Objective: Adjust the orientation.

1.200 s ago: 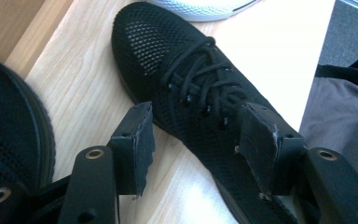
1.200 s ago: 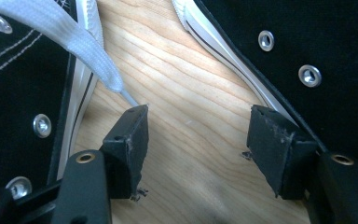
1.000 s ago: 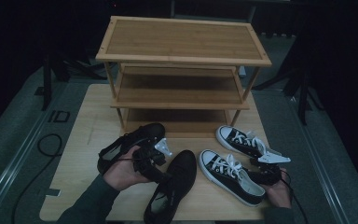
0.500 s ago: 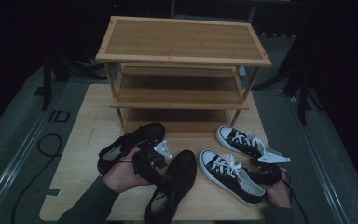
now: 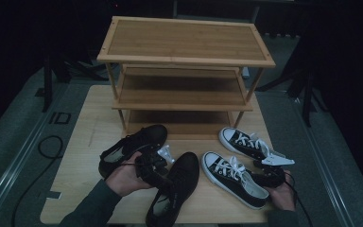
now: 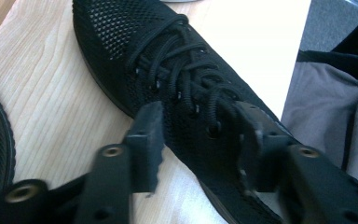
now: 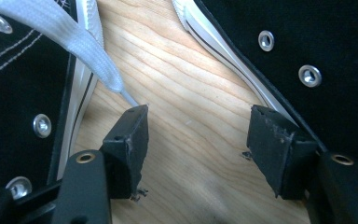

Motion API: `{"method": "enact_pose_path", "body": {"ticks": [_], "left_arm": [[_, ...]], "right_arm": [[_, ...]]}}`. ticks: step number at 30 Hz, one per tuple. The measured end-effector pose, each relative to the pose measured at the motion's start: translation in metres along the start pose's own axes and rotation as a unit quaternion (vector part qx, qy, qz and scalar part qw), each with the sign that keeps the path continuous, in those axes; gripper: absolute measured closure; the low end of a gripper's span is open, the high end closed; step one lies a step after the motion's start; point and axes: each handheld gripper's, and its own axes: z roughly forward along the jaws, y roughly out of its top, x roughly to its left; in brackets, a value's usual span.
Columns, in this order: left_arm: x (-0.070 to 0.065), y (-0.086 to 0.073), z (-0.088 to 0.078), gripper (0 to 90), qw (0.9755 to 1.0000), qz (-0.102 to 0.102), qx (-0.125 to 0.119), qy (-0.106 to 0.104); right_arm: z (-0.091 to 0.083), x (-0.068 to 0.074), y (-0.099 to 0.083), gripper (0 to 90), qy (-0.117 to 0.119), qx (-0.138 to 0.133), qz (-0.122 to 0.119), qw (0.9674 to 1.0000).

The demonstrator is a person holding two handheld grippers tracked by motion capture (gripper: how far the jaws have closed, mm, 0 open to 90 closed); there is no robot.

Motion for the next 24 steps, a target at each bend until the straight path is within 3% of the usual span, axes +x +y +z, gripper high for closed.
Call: {"method": "enact_pose_path", "body": {"ticks": [2,7,11,12,13,14,20,24], "left_arm": [[-0.001,0.001,-0.002,67.6,0.9999,0.007,0.006,0.006],[0.001,-0.001,-0.003,82.7,0.9999,0.001,0.010,0.003],[0.004,-0.003,-0.008,84.9,0.9996,-0.007,0.013,0.024],[0.007,-0.004,-0.012,84.9,0.9989,-0.010,0.017,0.042],[0.007,-0.004,-0.012,85.0,0.9989,-0.010,0.017,0.042],[0.010,-0.005,-0.013,85.0,0.9983,-0.012,0.018,0.054],[0.026,-0.012,-0.018,85.1,0.9970,-0.039,0.007,0.067],[0.033,-0.017,-0.022,85.1,0.9959,-0.044,0.007,0.079]], "right_arm": [[0.000,0.000,0.000,38.2,0.000,0.000,0.000,1.0000],[0.000,0.000,0.000,38.2,0.000,0.000,0.000,1.0000],[0.000,0.000,0.000,38.2,0.000,0.000,0.000,1.0000],[0.000,0.000,0.000,38.2,0.000,0.000,0.001,1.0000],[0.000,0.000,0.000,38.2,0.000,0.000,0.001,1.0000],[0.000,0.000,0.000,38.2,0.000,0.000,0.000,1.0000],[0.000,0.000,0.000,38.2,0.000,0.000,0.000,1.0000],[0.000,0.000,0.000,38.2,0.000,0.000,0.000,1.0000]]}}
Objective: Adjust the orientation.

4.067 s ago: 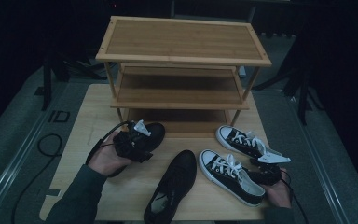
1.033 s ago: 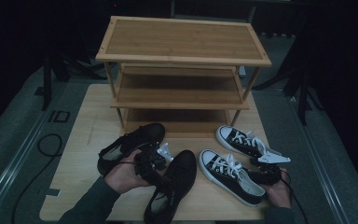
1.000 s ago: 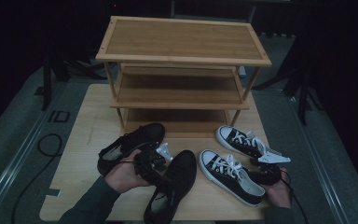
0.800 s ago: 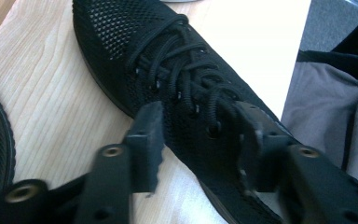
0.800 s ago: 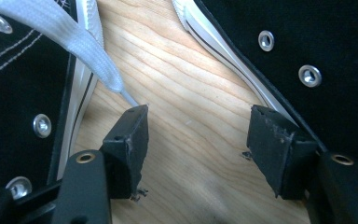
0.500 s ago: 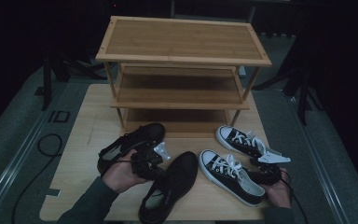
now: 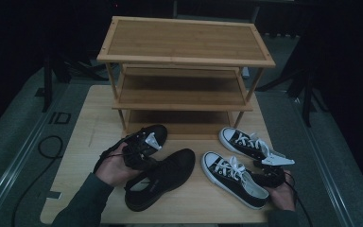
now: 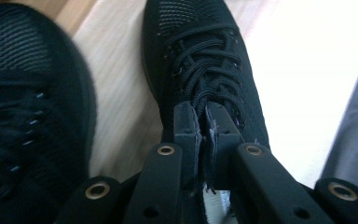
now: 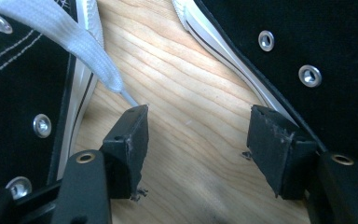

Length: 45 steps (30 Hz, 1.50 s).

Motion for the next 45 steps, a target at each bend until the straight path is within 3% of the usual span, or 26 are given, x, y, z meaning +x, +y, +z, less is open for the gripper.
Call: {"method": "enact_pose_path", "body": {"ticks": [20,31,32,38,43,45], "left_arm": [[0.033,-0.032,-0.017,85.1,0.9983,-0.047,-0.004,0.034],[0.036,-0.034,-0.018,84.2,0.9981,-0.047,-0.008,0.038],[0.033,-0.033,-0.017,83.2,0.9985,-0.041,-0.006,0.037],[0.035,-0.033,-0.027,74.1,0.9979,-0.046,-0.026,0.037],[0.036,-0.031,-0.030,53.1,0.9964,-0.064,-0.024,0.050],[0.037,-0.031,-0.029,49.3,0.9958,-0.069,-0.027,0.054]], "right_arm": [[0.000,0.000,0.000,38.2,0.000,0.000,-0.001,1.0000],[0.000,0.000,0.000,38.2,0.000,0.000,0.000,1.0000],[0.000,0.000,0.000,38.2,0.000,0.000,-0.001,1.0000],[0.000,0.000,0.000,38.2,0.000,0.000,-0.001,1.0000],[0.000,0.000,0.000,38.2,0.001,0.000,0.000,1.0000],[0.000,0.000,0.000,38.2,0.000,0.000,-0.001,1.0000]]}}
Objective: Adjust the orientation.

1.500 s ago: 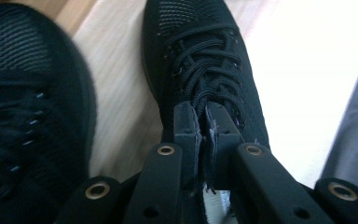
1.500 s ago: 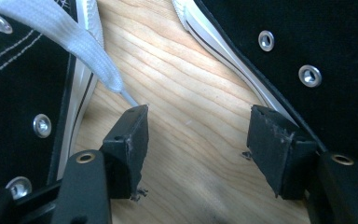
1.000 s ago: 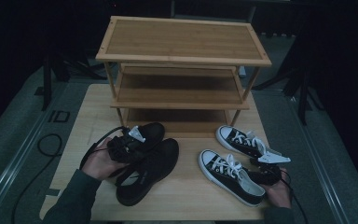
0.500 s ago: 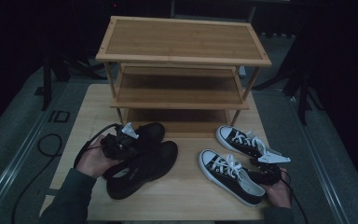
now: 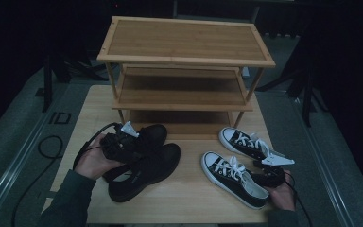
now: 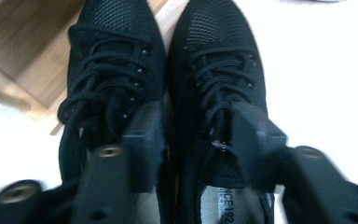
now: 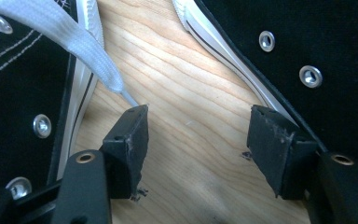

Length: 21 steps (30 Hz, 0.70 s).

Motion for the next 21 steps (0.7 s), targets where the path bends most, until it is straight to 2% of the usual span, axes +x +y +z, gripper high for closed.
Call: {"method": "enact_pose_path", "body": {"ticks": [4,9,14,21], "left_arm": [[0.0006,0.0002,-0.0008,38.9,0.9998,-0.010,-0.006,0.014],[0.0015,-0.0016,-0.0049,30.3,0.9995,-0.018,-0.012,0.022],[0.0035,-0.0035,-0.0039,24.8,0.9990,-0.028,-0.011,0.032],[0.0057,-0.0071,-0.0023,20.0,0.9989,-0.034,-0.008,0.032]], "right_arm": [[0.0000,0.0000,0.0000,38.2,0.000,0.000,0.000,1.0000],[0.0001,0.0001,0.0000,38.2,-0.001,0.000,-0.001,1.0000],[0.0001,0.0001,0.0000,38.2,0.000,0.000,-0.001,1.0000],[0.0000,0.0001,0.0000,38.2,0.000,0.000,0.000,1.0000]]}}
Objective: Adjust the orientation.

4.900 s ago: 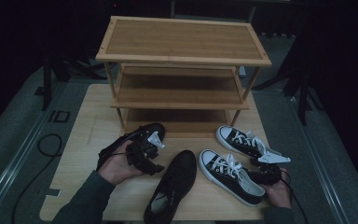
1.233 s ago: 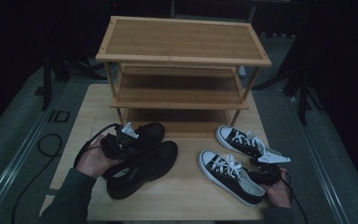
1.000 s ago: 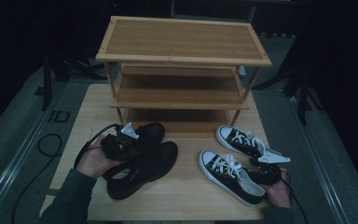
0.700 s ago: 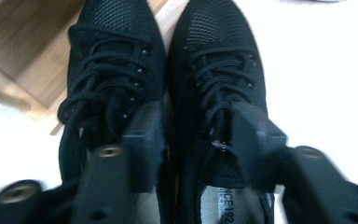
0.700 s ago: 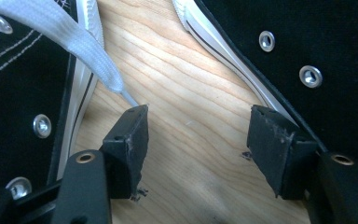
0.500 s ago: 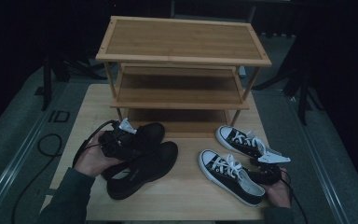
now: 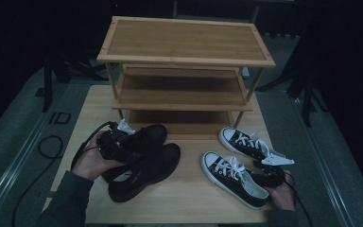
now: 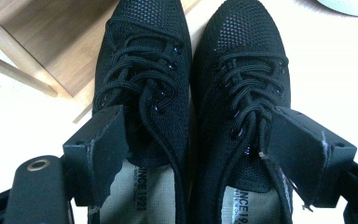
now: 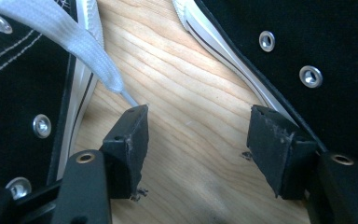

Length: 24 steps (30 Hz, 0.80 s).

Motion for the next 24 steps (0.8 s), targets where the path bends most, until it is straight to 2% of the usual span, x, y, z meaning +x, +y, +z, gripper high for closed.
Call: {"method": "enact_pose_path", "body": {"ticks": [7,10,24], "left_arm": [[0.003,-0.005,0.004,19.3,0.9999,-0.006,0.001,-0.009],[0.004,-0.008,0.002,24.9,0.9997,0.001,-0.008,-0.022],[0.005,-0.013,0.005,24.0,0.9998,-0.007,0.000,-0.019]], "right_arm": [[0.000,0.000,0.000,38.2,0.000,0.000,-0.001,1.0000],[0.000,0.000,0.000,38.2,0.000,0.000,0.000,1.0000],[0.000,0.000,0.000,38.2,0.000,0.000,-0.001,1.0000]]}}
